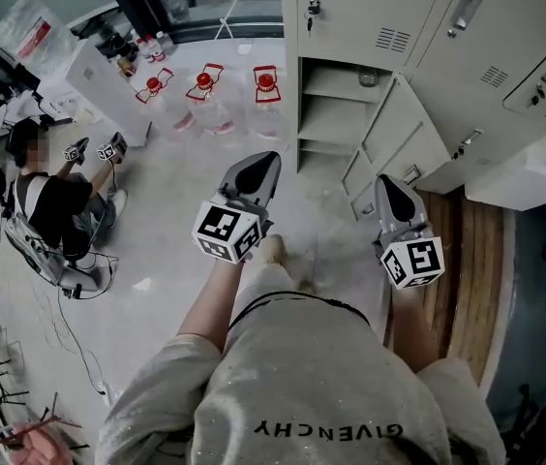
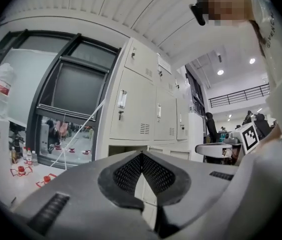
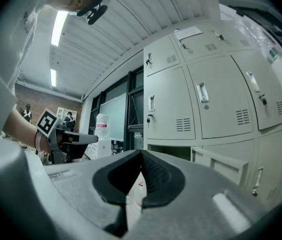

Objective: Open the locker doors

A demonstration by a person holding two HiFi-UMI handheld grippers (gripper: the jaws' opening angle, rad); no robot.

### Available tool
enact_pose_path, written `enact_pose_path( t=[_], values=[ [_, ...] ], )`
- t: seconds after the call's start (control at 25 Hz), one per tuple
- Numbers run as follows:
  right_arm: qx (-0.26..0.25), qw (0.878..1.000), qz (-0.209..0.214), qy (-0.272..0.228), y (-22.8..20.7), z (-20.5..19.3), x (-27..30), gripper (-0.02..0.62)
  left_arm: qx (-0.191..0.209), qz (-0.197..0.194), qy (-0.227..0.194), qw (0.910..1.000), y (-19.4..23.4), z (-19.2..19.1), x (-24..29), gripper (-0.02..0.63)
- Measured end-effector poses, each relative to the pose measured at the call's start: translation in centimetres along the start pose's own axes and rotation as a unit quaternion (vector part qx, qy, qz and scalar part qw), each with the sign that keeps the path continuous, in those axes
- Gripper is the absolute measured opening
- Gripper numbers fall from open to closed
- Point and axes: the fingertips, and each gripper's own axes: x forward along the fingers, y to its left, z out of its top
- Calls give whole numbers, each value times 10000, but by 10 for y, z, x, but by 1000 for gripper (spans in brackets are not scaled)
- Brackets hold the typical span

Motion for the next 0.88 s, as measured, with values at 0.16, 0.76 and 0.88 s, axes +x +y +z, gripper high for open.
enact_pose_path(
  t=[0.16,0.76,0.88],
  values=[
    [-28,9999,39,-88,7,13,-6,-2,-40,211,-100,9997,-1,7,-15,-2],
    [40,9999,-31,157,2,7,-10,-2,-105,533,-72,9985,7,8,-27,-2],
    [82,9998,-46,197,1,5,-10,-2,-122,534,-20,9985,7,6,-26,-2]
  ],
)
